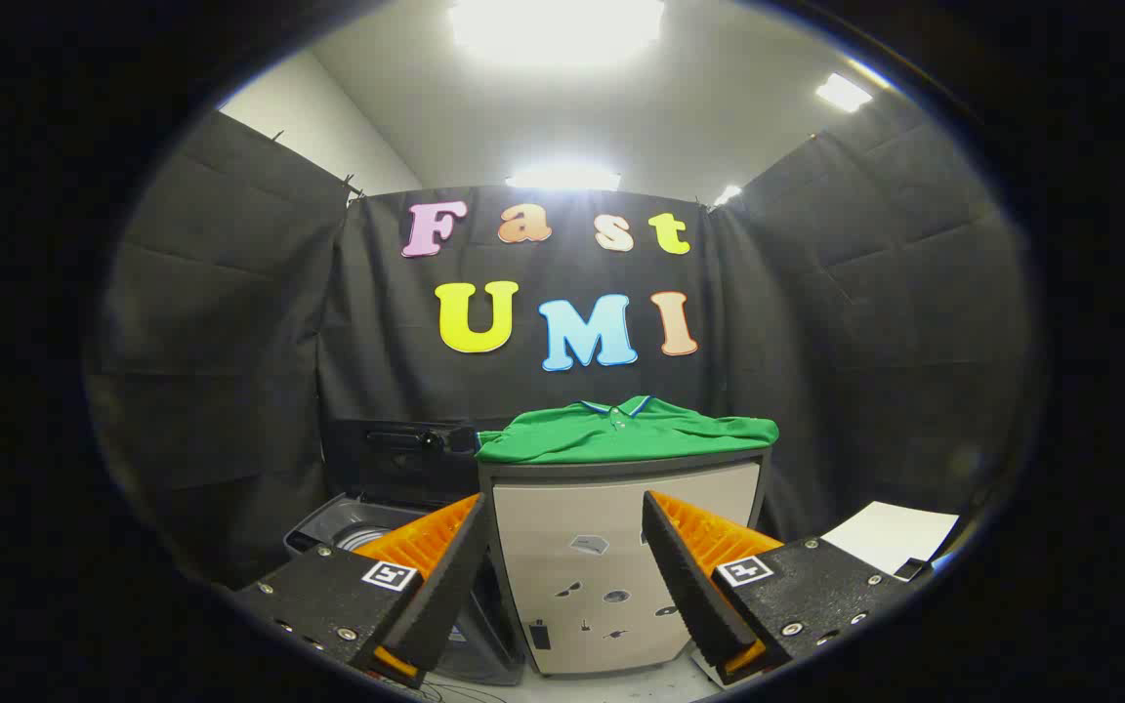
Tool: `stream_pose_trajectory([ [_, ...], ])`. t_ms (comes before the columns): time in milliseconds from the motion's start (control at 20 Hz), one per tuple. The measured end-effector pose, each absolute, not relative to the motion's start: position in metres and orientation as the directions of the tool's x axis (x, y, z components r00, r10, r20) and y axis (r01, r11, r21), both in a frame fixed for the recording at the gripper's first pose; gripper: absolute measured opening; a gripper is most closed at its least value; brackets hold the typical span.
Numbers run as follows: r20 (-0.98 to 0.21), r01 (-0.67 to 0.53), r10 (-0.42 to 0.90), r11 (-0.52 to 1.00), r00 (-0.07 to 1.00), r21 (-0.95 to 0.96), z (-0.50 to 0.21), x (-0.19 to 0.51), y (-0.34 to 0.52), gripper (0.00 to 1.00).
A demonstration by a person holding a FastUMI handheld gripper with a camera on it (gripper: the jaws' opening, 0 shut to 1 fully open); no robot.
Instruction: Put the clothes into the washing machine and then close the washing machine lid.
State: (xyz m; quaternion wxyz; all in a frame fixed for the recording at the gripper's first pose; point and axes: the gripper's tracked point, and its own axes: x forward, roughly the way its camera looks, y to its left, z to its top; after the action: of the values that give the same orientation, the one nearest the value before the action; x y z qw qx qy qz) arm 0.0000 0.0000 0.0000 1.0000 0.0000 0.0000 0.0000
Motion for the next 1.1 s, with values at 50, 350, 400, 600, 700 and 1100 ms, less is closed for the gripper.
stream_pose_trajectory([
  [50, 0.0, -0.001, 0.001, 1.0, 1.0, -0.004, 0.001, 0.0, 0.001, 0.95],
  [350, -0.009, -0.002, 0.002, 1.0, 1.0, -0.007, 0.004, -0.005, 0.0, 0.96],
  [400, -0.01, -0.003, 0.003, 1.0, 1.0, -0.01, 0.005, -0.005, 0.0, 0.95],
  [600, -0.018, 0.0, 0.0, 1.0, 1.0, -0.015, 0.007, -0.009, -0.002, 0.96],
  [700, -0.016, 0.003, -0.003, 1.0, 1.0, -0.018, 0.009, -0.011, -0.003, 0.96],
  [1100, 0.008, 0.023, -0.023, 0.998, 1.0, -0.051, 0.037, -0.008, -0.012, 0.95],
])
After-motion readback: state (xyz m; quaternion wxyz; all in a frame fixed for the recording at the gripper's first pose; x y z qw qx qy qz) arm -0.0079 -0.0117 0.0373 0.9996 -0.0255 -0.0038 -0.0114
